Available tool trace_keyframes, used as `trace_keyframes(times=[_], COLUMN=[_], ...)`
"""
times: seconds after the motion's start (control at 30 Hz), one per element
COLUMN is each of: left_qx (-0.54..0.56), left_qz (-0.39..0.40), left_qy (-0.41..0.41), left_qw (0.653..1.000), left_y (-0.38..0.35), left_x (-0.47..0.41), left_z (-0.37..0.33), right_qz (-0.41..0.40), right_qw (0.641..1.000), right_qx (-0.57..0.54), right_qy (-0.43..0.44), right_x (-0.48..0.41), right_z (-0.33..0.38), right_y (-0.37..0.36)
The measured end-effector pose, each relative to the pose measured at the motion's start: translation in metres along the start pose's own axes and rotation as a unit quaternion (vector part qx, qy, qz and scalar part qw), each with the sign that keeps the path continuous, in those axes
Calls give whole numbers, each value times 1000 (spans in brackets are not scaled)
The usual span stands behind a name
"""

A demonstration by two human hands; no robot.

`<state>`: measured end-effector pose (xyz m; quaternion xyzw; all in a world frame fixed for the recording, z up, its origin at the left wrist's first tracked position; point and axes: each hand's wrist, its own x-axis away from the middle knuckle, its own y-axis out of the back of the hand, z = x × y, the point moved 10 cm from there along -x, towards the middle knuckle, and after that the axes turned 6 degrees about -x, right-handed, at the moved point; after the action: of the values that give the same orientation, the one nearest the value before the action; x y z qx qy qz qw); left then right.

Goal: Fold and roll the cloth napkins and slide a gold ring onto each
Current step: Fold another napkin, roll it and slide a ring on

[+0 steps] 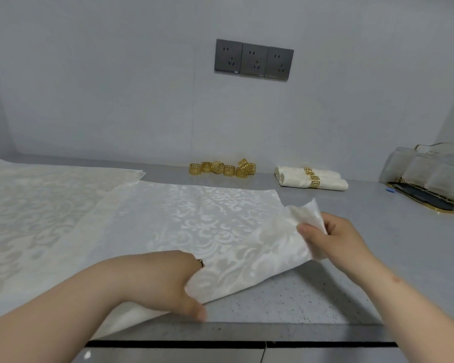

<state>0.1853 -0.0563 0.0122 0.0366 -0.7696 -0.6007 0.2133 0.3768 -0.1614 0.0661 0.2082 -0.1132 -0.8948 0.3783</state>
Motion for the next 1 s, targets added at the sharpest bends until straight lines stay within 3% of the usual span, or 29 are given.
trace_keyframes(times=[0.13, 0.27, 0.37, 0.47, 0.57, 0.73, 0.83, 1.0], left_qx=[-35, -18, 118, 283, 313, 160, 82, 84], left_qz=[-59, -82, -75, 29, 75, -32, -127, -232], left_qy=[88, 148, 95, -37, -67, 124, 228, 325], left_qw=[994, 985, 986, 958, 944, 979, 962, 913], left_y=[5, 9, 2, -13, -8, 17, 35, 36], left_x=[18, 39, 51, 62, 68, 38, 27, 14], left_z=[39, 81, 95, 75, 68, 121, 153, 190], right_qz=[-79, -146, -153, -96, -75, -94, -95, -86], right_qw=[997, 987, 980, 978, 976, 975, 973, 970], right_qx=[-8, -8, 7, 21, 49, 110, 131, 156], right_qy=[-7, -70, -126, -187, -200, -169, -163, -163], right_x=[6, 11, 17, 23, 24, 9, -5, -38], right_z=[-1, -18, -32, -46, -51, -50, -57, -80], right_y=[34, 73, 96, 99, 102, 100, 91, 76])
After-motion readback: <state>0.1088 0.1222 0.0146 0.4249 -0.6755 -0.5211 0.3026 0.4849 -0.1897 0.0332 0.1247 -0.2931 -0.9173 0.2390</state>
